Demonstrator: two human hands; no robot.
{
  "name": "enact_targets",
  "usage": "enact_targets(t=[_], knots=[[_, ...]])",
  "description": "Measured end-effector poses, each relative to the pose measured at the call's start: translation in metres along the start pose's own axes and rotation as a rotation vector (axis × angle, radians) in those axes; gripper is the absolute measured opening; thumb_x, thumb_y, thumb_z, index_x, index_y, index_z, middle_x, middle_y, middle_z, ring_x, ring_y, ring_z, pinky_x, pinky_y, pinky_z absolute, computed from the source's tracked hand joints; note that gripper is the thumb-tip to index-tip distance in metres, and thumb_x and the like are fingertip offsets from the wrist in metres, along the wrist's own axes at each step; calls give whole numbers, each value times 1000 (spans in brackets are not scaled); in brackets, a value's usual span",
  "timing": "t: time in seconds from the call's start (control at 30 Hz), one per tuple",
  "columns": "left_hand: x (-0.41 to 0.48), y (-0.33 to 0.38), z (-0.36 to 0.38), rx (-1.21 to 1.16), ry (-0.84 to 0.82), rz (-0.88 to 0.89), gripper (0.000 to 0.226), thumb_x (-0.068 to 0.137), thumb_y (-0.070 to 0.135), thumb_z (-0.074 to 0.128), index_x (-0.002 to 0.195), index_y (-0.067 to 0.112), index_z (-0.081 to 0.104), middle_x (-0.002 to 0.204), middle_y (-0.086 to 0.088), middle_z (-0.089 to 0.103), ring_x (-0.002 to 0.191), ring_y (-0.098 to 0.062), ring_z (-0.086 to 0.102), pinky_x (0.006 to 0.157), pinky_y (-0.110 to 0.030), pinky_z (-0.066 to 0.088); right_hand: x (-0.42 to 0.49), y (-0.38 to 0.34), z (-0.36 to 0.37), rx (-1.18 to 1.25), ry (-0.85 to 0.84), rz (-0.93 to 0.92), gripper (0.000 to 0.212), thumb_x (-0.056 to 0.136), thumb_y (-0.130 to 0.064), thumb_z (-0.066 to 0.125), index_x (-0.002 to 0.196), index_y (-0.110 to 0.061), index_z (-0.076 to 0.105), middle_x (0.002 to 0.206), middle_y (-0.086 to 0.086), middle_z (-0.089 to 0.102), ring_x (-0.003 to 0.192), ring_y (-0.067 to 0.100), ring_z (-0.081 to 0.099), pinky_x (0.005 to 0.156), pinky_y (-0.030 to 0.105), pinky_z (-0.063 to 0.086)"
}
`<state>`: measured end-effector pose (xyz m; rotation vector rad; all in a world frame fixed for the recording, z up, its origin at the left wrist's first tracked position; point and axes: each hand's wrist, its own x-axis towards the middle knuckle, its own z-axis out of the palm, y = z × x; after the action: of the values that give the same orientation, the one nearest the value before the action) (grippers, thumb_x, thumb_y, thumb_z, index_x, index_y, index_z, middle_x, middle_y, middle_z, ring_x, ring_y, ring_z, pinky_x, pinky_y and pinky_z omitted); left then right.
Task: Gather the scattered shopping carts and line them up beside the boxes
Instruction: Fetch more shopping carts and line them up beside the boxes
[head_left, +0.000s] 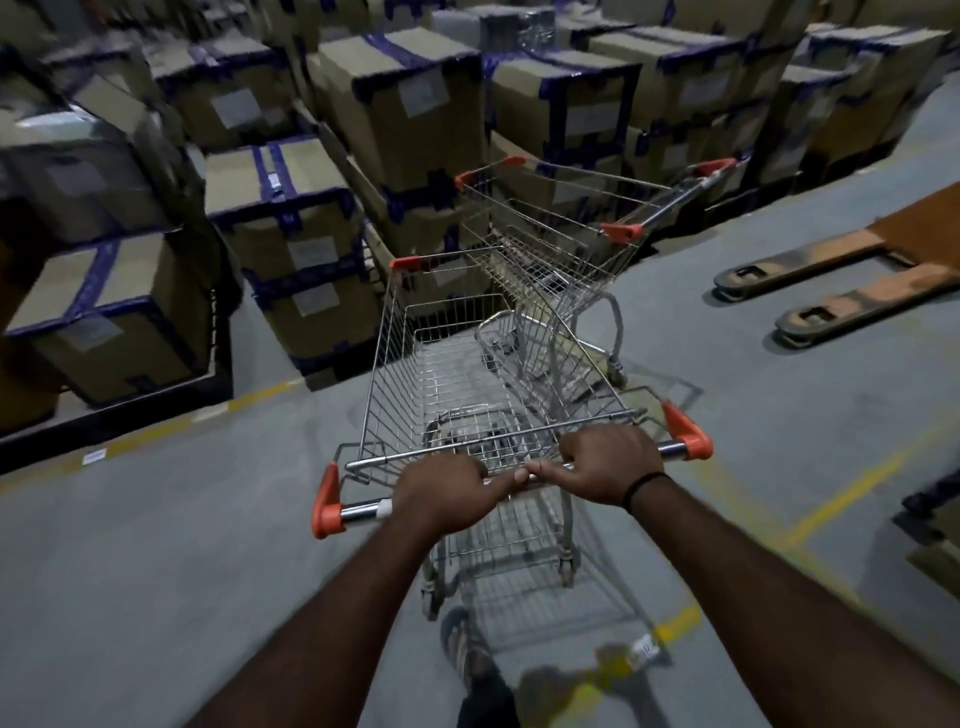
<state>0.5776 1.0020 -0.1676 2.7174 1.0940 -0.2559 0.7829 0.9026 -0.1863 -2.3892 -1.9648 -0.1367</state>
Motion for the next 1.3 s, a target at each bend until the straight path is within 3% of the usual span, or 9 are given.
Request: enact_targets(t=[0.1, 0.27, 0.47, 0.6, 0.77, 0.83, 1.0, 1.2, 1.3], knots=[[45, -4, -8, -2, 30, -7, 93, 75, 97, 9, 68, 19, 60, 70, 1, 60, 83, -25, 66, 81, -37, 54, 46, 25, 4, -29, -14, -10, 91, 73, -91, 1, 71, -20, 58, 73, 2, 66, 75, 25, 65, 63, 33, 43], [125, -13, -23, -26, 31, -4, 90, 80, 93, 10, 81, 21, 63, 93, -5, 72, 93, -27, 68, 84, -38, 52, 126, 62, 9, -110, -6, -23, 90, 82, -78, 1, 79, -18, 68, 75, 5, 69, 74, 26, 66, 60, 33, 37], [205, -34, -47, -86, -11, -20, 91, 85, 89, 16, 93, 17, 70, 102, -9, 72, 99, -30, 67, 77, -35, 45, 210, 88, 24, -184, -10, 65, 80, 89, -71, 8, 74, -22, 69, 69, 2, 66, 69, 23, 63, 75, 36, 42], [246, -50, -60, -96, -18, -41, 86, 83, 91, 16, 79, 18, 62, 91, -5, 69, 91, -27, 65, 78, -36, 48, 254, 95, 33, -172, -42, 127, 72, 94, -67, 12, 66, -22, 61, 62, 0, 58, 65, 21, 55, 81, 40, 34], [285, -64, -69, -95, -14, -89, 85, 78, 95, 11, 66, 21, 52, 79, 1, 62, 80, -23, 62, 84, -38, 53, 300, 105, 39, -129, -80, 134, 73, 95, -67, 11, 75, -22, 65, 69, 0, 61, 67, 18, 48, 95, 45, 34], [299, -68, -71, -87, 2, -115, 88, 75, 97, 8, 67, 21, 53, 81, 0, 64, 81, -23, 63, 83, -39, 54, 315, 111, 40, -105, -91, 120, 66, 98, -66, 14, 77, -24, 60, 73, 1, 64, 70, 20, 46, 94, 43, 34], [331, -76, -73, -73, 43, -176, 98, 71, 100, 4, 72, 21, 63, 74, 4, 64, 76, -19, 63, 81, -39, 54, 349, 123, 39, -45, -116, 86, 70, 98, -67, 15, 88, -23, 70, 71, -2, 61, 68, 18, 53, 80, 38, 32], [358, -74, -80, -26, 95, -229, 97, 75, 96, 5, 79, 21, 67, 72, 5, 62, 74, -19, 63, 79, -38, 55, 383, 142, 42, 13, -155, 40, 87, 86, -74, -3, 84, -25, 69, 67, -5, 58, 66, 13, 55, 84, 35, 43], [370, -74, -84, -11, 87, -247, 97, 76, 95, 6, 91, 25, 71, 76, 5, 63, 82, -19, 64, 81, -37, 53, 396, 148, 43, 25, -167, 15, 81, 93, -72, 5, 87, -25, 70, 69, -4, 60, 68, 14, 57, 80, 33, 41]])
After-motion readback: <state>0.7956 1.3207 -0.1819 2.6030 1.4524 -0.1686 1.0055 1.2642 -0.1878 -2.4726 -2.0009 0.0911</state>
